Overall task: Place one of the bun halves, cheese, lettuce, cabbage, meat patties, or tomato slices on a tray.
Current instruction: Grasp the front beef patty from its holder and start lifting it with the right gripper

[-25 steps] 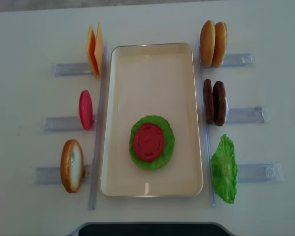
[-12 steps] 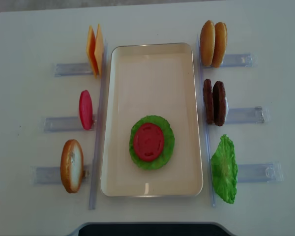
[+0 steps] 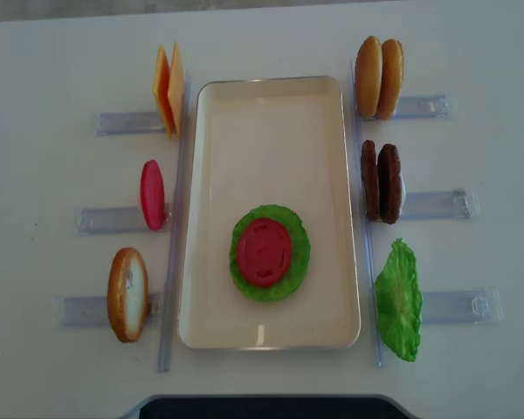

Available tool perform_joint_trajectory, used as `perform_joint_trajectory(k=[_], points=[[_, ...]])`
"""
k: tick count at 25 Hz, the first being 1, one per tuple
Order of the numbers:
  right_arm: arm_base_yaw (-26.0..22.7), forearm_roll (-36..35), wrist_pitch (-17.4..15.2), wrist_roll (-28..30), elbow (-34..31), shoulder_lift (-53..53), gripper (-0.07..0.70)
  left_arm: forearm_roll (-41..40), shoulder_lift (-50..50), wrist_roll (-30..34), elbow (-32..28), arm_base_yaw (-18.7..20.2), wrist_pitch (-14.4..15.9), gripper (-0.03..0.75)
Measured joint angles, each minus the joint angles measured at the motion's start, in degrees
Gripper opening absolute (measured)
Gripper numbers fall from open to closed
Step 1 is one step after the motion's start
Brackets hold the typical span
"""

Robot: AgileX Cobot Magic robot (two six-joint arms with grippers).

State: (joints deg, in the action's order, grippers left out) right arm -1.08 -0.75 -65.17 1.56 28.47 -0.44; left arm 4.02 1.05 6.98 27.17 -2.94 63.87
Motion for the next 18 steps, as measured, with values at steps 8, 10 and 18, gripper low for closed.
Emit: perform_joint_trajectory(k=[8,10,18], points=[[0.0,-0.05,0.0,0.0,0.0,0.0,0.534,0.0,0.0,0.0,0.0,0.0,0.0,0.0],[0.0,0.1,0.0,0.0,0.0,0.0,0.534,0.0,0.0,0.0,0.0,0.0,0.0,0.0],[0.0,0.11,0.0,0.19,0.0,0.1,0.534,0.0,0.0,0.0,0.0,0.0,0.0,0.0]])
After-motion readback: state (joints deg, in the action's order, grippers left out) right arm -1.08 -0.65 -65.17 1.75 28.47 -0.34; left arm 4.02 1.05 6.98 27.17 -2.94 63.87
